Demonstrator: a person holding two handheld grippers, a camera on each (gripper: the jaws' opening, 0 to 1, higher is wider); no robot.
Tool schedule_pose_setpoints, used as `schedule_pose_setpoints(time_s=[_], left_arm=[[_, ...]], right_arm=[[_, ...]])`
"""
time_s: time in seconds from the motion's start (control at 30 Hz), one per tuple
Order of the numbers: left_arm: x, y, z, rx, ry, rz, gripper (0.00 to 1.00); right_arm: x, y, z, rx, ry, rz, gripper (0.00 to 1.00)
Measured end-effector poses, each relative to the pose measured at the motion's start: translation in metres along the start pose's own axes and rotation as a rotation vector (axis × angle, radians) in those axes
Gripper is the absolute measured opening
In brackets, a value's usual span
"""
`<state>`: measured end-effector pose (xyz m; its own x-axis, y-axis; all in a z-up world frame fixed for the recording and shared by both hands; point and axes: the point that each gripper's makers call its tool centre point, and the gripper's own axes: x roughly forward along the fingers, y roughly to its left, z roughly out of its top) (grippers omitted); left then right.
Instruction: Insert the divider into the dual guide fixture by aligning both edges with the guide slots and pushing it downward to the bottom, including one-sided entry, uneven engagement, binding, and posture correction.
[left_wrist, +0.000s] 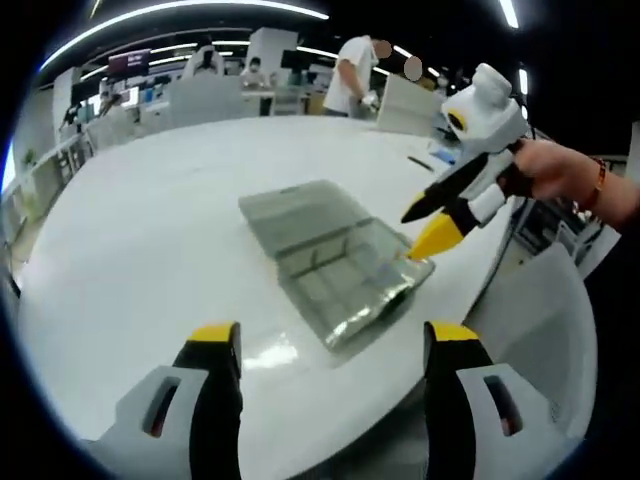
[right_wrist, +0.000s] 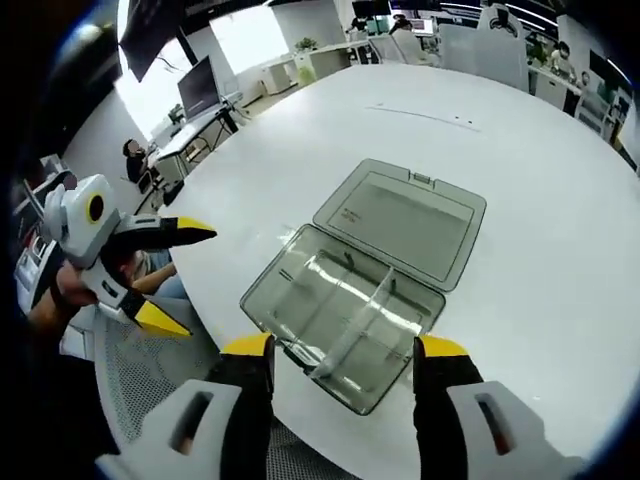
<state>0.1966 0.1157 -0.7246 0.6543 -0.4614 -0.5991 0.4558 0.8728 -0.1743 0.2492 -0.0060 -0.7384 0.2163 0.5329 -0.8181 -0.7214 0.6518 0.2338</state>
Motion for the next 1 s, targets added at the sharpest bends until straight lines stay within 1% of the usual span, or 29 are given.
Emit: schedule_pose_setpoints(time_s=[0.13, 0.2, 0.23, 0.3, 0.37, 0.4, 0.47, 0.53, 0.67, 0.7, 0.73, 0.77, 0.87, 1.0], left_arm=[[0.002, 0.004, -0.004, 0.001, 0.018, 0.024, 0.72], [0.001, 0.006, -0.004, -0.006, 0.021, 0.039, 0.72], [0.001, 0.007, -0.005, -0.01, 0.024, 0.048, 0.72], [0.001, 0.01, -0.008, -0.004, 0.036, 0.067, 0.72], [0.002, 0.011, -0.012, 0.0, 0.062, 0.084, 0.71], [0.002, 0.013, -0.014, -0.009, 0.073, 0.097, 0.7], [0.003, 0.013, -0.016, -0.016, 0.078, 0.095, 0.68], [0.004, 0.013, -0.017, -0.028, 0.084, 0.105, 0.68], [0.006, 0.016, -0.022, -0.033, 0.112, 0.129, 0.68], [0.007, 0.018, -0.024, -0.044, 0.122, 0.141, 0.67], [0.005, 0.02, -0.031, -0.076, 0.152, 0.159, 0.65], [0.007, 0.023, -0.03, -0.072, 0.149, 0.159, 0.64], [0.008, 0.025, -0.031, -0.074, 0.153, 0.164, 0.64], [0.009, 0.032, -0.033, -0.093, 0.169, 0.192, 0.64]], right_arm=[[-0.003, 0.001, -0.003, 0.005, 0.005, 0.017, 0.51], [-0.006, 0.0, -0.002, 0.011, -0.017, 0.016, 0.5], [-0.007, -0.001, -0.002, 0.014, -0.018, 0.017, 0.5], [-0.009, -0.001, -0.002, 0.018, -0.026, 0.021, 0.5], [-0.011, -0.002, -0.002, 0.02, -0.032, 0.022, 0.5], [-0.011, -0.002, -0.003, 0.023, -0.034, 0.022, 0.5], [-0.012, -0.001, -0.004, 0.027, -0.031, 0.029, 0.5], [-0.014, 0.0, -0.004, 0.028, -0.044, 0.036, 0.5], [-0.016, -0.001, -0.006, 0.03, -0.048, 0.046, 0.5], [-0.017, -0.001, -0.006, 0.03, -0.049, 0.05, 0.49], [-0.017, -0.001, -0.006, 0.029, -0.051, 0.053, 0.49], [-0.018, -0.001, -0.006, 0.029, -0.053, 0.056, 0.49], [-0.019, -0.002, -0.006, 0.031, -0.059, 0.056, 0.49], [-0.019, -0.002, -0.005, 0.035, -0.067, 0.062, 0.49]])
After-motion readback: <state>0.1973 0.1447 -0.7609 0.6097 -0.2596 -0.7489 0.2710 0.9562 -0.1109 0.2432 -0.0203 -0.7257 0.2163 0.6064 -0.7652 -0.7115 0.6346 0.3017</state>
